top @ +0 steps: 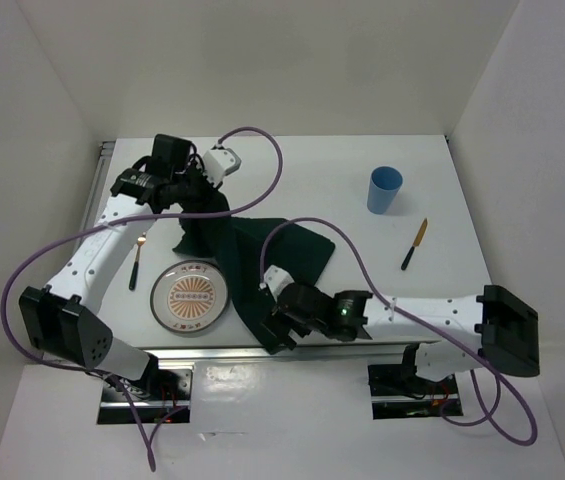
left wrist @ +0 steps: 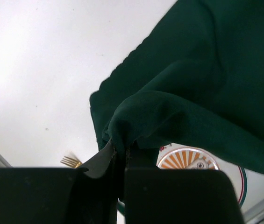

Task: Set the dinner table for one person

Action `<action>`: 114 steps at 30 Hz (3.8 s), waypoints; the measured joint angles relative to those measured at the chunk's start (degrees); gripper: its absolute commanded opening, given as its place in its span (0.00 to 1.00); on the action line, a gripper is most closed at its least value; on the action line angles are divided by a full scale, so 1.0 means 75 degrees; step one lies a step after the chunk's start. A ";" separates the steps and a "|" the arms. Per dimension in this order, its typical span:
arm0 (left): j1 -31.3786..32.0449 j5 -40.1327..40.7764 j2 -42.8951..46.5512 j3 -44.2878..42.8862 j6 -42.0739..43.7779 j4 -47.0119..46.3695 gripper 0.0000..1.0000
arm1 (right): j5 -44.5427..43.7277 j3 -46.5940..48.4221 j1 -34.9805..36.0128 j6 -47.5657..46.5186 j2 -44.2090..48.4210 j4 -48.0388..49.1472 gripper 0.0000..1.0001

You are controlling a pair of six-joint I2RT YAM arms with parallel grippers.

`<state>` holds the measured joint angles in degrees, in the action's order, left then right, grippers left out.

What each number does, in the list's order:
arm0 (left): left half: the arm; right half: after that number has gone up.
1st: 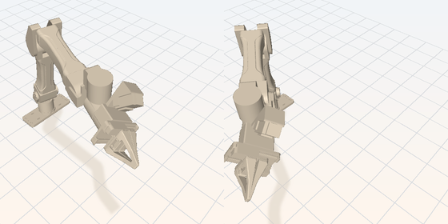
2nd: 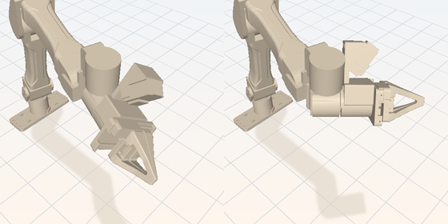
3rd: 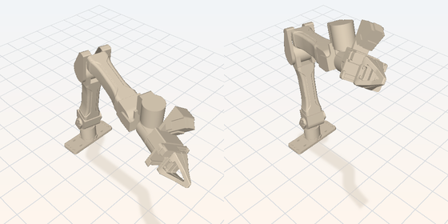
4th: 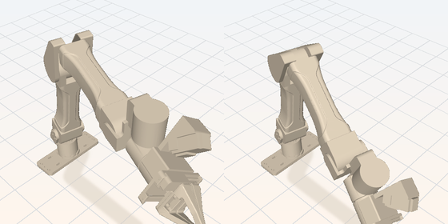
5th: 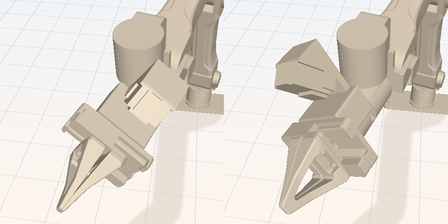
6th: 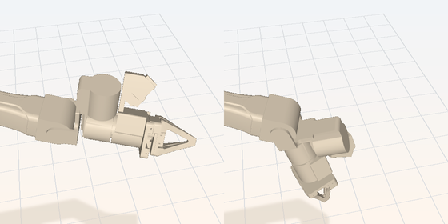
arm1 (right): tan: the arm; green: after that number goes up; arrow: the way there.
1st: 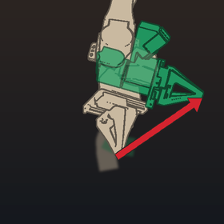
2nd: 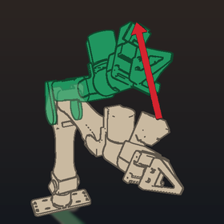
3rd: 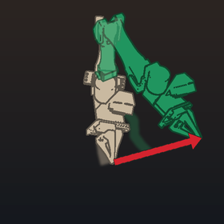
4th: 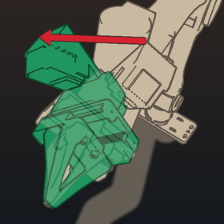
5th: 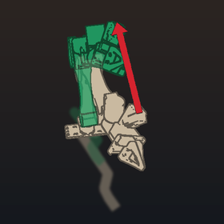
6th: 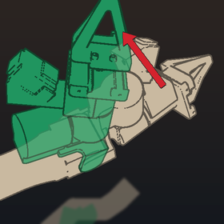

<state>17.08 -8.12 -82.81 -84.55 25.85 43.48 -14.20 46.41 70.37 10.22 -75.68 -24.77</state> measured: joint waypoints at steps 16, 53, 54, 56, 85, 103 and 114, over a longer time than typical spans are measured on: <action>-0.0181 0.0189 -0.0216 0.0146 -0.0335 -0.0428 0.00 | -0.2381 0.0198 0.2661 0.1151 -0.2299 0.2078 0.92; -0.0280 -0.0734 0.1122 -0.1422 -0.0822 0.0504 0.00 | -0.3474 0.2818 0.0697 0.2530 0.2477 -0.1457 0.00; -0.0259 -0.0807 0.1236 -0.1530 -0.0889 0.0557 0.00 | -0.3544 0.3156 0.0697 0.2474 0.2503 -0.1676 0.00; -0.0233 -0.0944 0.1445 -0.1647 -0.0962 0.0705 0.00 | -0.3620 0.3856 0.0697 0.2372 0.2428 -0.2157 0.00; -0.0353 0.0026 0.0041 0.0315 -0.3471 -0.0079 0.00 | -0.3858 0.4596 0.0656 0.2841 0.0047 -0.3963 0.00; -0.0603 0.0169 -0.0449 0.0863 -0.3710 -0.1300 0.00 | 0.0443 0.4476 -0.5316 0.0845 -0.2159 -0.1218 0.00; -0.0609 0.0685 -0.2186 -0.0152 -0.3896 -0.1836 0.02 | 0.1402 0.6102 -0.6910 0.0571 -0.4112 -0.1046 0.41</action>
<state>12.51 -2.98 -99.20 -85.69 -3.38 29.71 -3.68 92.18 18.55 14.50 -106.52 -32.62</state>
